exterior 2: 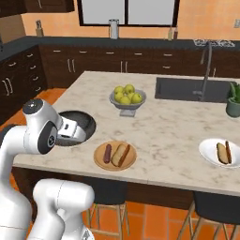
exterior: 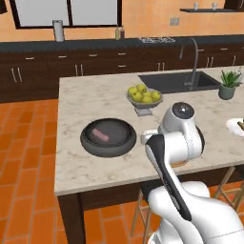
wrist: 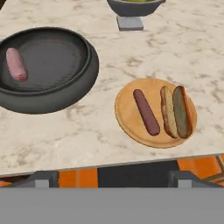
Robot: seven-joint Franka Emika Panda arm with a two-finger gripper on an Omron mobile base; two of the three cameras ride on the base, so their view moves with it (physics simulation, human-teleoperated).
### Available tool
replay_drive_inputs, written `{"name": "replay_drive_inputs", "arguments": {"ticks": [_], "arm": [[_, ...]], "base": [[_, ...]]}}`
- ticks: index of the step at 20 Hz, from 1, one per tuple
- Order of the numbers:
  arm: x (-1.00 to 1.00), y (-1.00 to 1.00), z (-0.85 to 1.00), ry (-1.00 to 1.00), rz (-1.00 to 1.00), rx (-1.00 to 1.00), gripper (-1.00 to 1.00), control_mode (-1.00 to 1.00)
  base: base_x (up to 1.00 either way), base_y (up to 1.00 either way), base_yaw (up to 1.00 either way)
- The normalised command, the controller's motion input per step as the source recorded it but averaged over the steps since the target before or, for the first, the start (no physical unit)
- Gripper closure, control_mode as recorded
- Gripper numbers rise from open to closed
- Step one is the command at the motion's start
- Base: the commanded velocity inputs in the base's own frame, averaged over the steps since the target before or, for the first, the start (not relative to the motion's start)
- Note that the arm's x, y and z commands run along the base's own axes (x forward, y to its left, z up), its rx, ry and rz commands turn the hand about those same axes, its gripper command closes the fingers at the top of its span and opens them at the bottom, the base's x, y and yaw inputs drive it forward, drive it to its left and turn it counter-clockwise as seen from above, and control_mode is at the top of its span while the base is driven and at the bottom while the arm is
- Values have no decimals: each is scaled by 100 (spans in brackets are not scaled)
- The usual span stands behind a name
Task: Place one bun and one sausage from the bowl on each plate.
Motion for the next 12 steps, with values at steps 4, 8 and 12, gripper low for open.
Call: {"name": "replay_drive_inputs", "arguments": {"ticks": [4,8,12], "arm": [[0,0,0,0,0,0,-100,100],[0,0,0,0,0,0,-100,100],[0,0,0,0,0,0,-100,100]], "base": [[38,96,2],[57,63,0],[29,30,4]]}}
